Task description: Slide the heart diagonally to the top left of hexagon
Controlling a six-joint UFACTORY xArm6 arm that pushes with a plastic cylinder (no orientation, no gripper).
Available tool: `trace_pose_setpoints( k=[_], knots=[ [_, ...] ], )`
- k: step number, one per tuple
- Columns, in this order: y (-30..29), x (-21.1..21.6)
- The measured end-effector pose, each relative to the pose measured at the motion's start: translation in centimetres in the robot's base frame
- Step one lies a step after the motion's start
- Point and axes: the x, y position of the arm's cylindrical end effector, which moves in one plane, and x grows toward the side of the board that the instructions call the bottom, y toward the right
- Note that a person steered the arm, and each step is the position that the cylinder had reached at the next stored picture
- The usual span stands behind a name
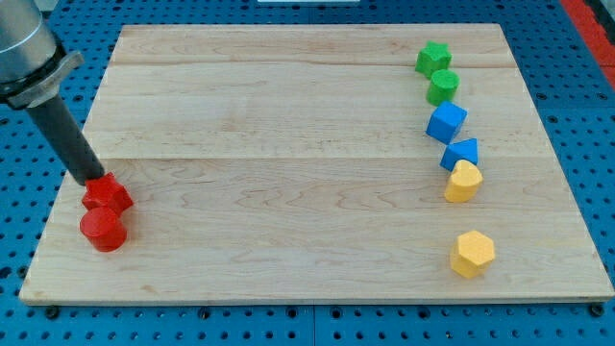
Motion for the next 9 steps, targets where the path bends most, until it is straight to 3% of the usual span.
trace_pose_setpoints(
  k=[2, 4, 5, 6, 7, 9],
  knots=[
    [14.6, -0.8],
    [35.2, 4.1],
    [44.8, 4.5],
    [45.6, 3.8],
    [41.0, 2.5],
    [39.0, -1.9]
  ],
)
